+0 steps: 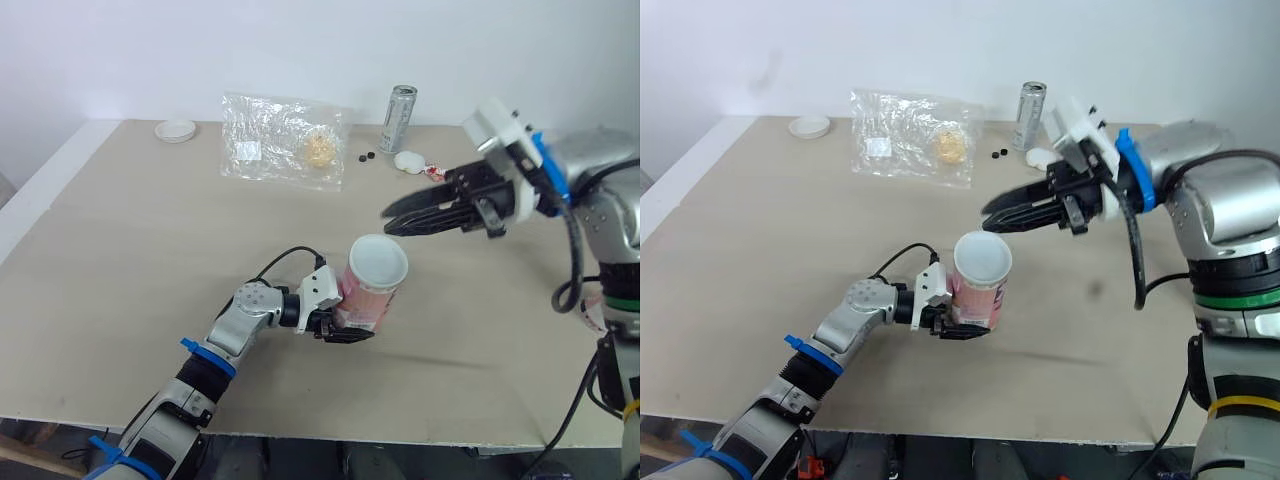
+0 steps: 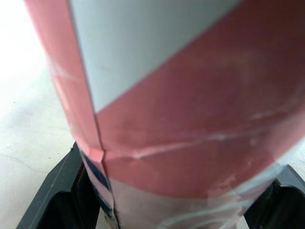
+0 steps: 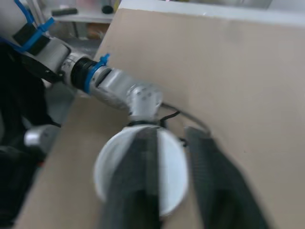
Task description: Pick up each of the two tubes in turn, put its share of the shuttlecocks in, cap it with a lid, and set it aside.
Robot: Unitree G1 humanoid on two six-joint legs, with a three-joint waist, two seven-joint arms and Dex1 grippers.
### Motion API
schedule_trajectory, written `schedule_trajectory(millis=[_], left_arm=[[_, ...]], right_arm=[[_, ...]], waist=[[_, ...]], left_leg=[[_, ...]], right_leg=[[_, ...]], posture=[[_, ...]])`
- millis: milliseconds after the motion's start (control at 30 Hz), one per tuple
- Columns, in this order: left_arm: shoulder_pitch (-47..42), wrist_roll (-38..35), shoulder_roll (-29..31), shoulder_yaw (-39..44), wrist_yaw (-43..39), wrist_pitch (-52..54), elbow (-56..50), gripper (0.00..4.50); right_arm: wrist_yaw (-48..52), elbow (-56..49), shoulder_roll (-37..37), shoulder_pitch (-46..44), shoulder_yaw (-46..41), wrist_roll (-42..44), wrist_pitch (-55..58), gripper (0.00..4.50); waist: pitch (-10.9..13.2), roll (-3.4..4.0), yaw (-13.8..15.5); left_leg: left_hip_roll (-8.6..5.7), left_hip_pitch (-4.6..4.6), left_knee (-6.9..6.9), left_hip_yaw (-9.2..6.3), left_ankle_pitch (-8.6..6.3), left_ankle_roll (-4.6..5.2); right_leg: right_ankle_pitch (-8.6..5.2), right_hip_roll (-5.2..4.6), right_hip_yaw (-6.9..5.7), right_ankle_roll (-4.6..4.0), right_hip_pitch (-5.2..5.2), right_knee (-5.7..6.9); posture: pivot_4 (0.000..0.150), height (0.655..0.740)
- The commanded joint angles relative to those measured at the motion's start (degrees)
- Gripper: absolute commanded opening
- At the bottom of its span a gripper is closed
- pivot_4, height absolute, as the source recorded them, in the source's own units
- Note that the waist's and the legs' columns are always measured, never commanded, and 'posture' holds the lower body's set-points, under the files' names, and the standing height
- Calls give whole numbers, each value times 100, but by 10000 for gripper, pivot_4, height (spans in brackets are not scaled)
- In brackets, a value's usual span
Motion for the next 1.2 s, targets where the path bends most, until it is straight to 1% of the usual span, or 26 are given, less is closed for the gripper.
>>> schedule_trajectory(millis=[33, 267, 400, 767, 1200], left_arm=[[46, 196, 110, 31, 146, 193, 287, 33483], [62, 198, 107, 20, 156, 201, 259, 33483], [98, 192, 115, 38, 191, 228, 214, 33483], [128, 203, 122, 48, 230, 224, 205, 33483], [134, 210, 120, 26, 228, 218, 228, 33483]], right_arm=[[-173, -274, 79, 25, -145, -15, -51, 389], [-201, -136, 217, 12, 53, -304, -274, 389], [-48, -25, 259, 23, 268, -526, -454, 389], [232, 221, 261, 55, 494, -894, -782, 389], [450, 50, 222, 165, 597, -1154, -1036, 389]], waist=[[0, -1, 0], [1, -2, -1], [1, -3, -2], [2, -3, -2], [1, -4, -3]], left_leg=[[1, 0, 0, -1, 0, 0], [1, 0, 0, 0, 0, 0], [1, 0, 0, 1, 0, 0], [1, -1, 0, 1, 0, 0], [1, 1, 0, 0, 0, 0]], right_leg=[[0, 1, -1, 0, 1, 0], [0, 1, 0, 0, -1, -1], [0, 1, 0, 0, -1, -1], [0, 1, 0, 0, -3, -1], [0, 1, -1, 0, -4, -1]], posture=[[1500, 7400], [1500, 7400], [1500, 7400], [1500, 7400], [1500, 7400]])
